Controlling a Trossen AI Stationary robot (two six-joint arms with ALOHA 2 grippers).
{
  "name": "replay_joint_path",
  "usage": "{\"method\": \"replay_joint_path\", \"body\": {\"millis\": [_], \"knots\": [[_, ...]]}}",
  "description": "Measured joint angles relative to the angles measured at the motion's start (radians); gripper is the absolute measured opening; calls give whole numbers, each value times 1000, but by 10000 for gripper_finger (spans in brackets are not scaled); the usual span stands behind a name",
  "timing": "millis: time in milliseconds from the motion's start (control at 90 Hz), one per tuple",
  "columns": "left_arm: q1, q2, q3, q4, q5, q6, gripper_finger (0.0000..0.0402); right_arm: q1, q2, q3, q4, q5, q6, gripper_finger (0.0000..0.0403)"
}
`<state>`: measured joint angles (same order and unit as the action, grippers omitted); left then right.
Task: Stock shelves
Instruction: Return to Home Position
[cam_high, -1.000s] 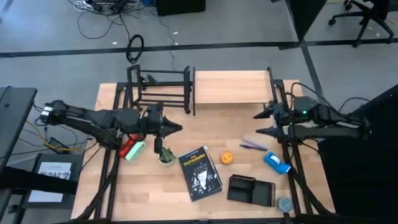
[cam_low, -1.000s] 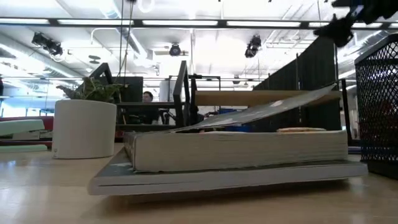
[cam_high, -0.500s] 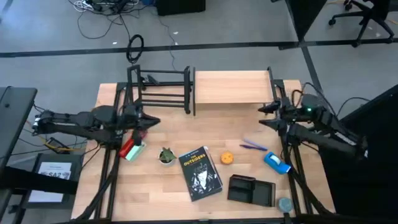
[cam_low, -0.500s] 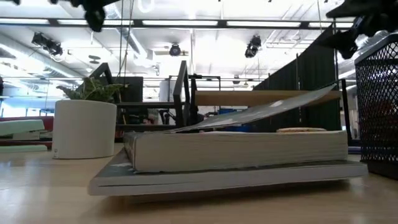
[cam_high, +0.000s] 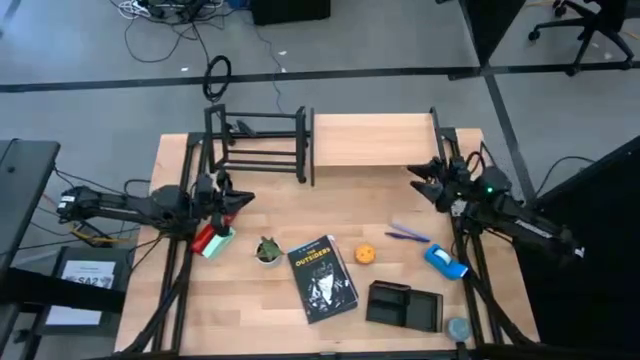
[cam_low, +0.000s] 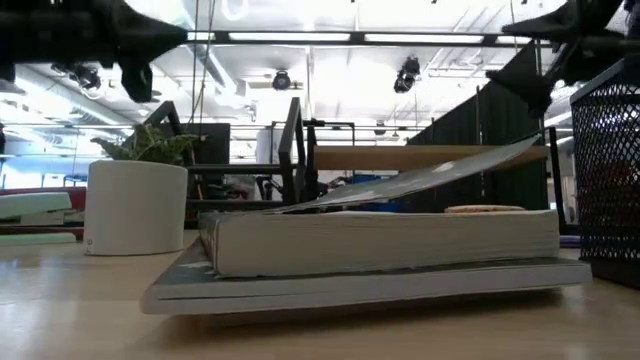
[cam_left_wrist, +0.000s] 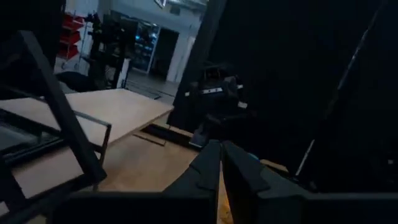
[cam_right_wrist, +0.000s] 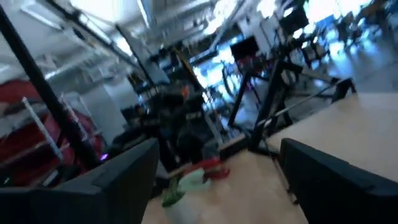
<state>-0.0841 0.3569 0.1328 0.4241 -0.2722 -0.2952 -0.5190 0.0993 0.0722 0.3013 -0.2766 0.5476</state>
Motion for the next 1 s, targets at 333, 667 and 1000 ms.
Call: {"method": "replay_joint_path", "body": {"millis": [333,667,1000], "knots": [[91,14,-32,37,-30,130,0,0,246,-61,262,116,-77,306],[121,-135,-123,-50,72,15,0,54,229,-61,166,86,-78,306],[119,-234,-122,-219,-92,143,0,164,101,-61,-139,299,-147,307]]}}
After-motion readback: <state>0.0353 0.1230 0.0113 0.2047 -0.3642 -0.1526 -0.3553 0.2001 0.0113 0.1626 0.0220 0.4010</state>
